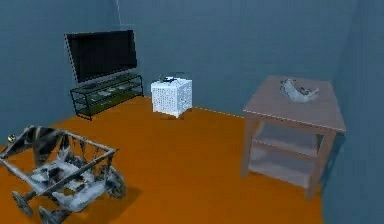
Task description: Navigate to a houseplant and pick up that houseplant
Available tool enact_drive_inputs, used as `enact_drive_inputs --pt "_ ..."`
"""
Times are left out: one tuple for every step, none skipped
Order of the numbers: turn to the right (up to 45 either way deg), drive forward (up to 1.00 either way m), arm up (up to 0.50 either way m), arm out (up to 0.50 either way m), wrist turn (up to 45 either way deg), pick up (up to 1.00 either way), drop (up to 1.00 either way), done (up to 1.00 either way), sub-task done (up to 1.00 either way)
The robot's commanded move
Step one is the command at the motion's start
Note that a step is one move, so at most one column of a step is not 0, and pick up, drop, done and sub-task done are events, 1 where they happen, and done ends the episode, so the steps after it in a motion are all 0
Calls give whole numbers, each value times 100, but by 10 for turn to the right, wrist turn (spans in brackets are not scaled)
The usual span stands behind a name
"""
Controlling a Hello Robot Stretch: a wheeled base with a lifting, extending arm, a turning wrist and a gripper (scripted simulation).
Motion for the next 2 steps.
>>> enact_drive_inputs --pt "0 100 0 0 0 0 0 0 0" --pt "90 0 0 0 0 0 0 0 0"
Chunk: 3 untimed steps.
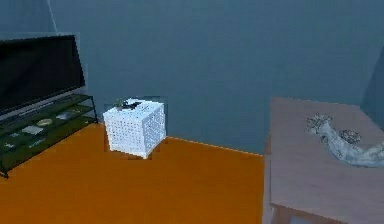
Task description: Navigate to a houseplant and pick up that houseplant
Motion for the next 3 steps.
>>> enact_drive_inputs --pt "0 25 0 0 0 0 0 0 0" --pt "-300 0 0 0 0 0 0 0 0" --pt "0 100 0 0 0 0 0 0 0"
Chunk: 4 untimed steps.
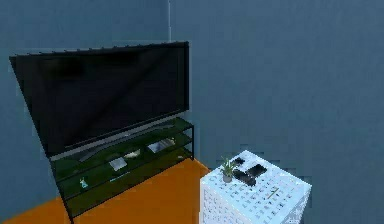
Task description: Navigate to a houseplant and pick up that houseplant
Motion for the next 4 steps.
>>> enact_drive_inputs --pt "-60 0 0 0 0 0 0 0 0" --pt "0 25 0 0 0 0 0 0 0" --pt "-450 0 0 0 0 0 0 0 0" --pt "-180 0 0 0 0 0 0 0 0"
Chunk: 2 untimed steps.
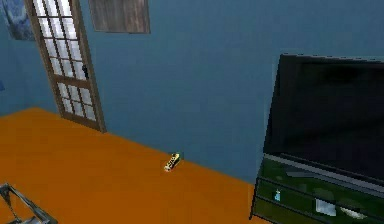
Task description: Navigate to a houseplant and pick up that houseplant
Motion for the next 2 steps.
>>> enact_drive_inputs --pt "0 0 50 0 0 0 0 0 0" --pt "0 0 8 0 0 0 0 0 0"
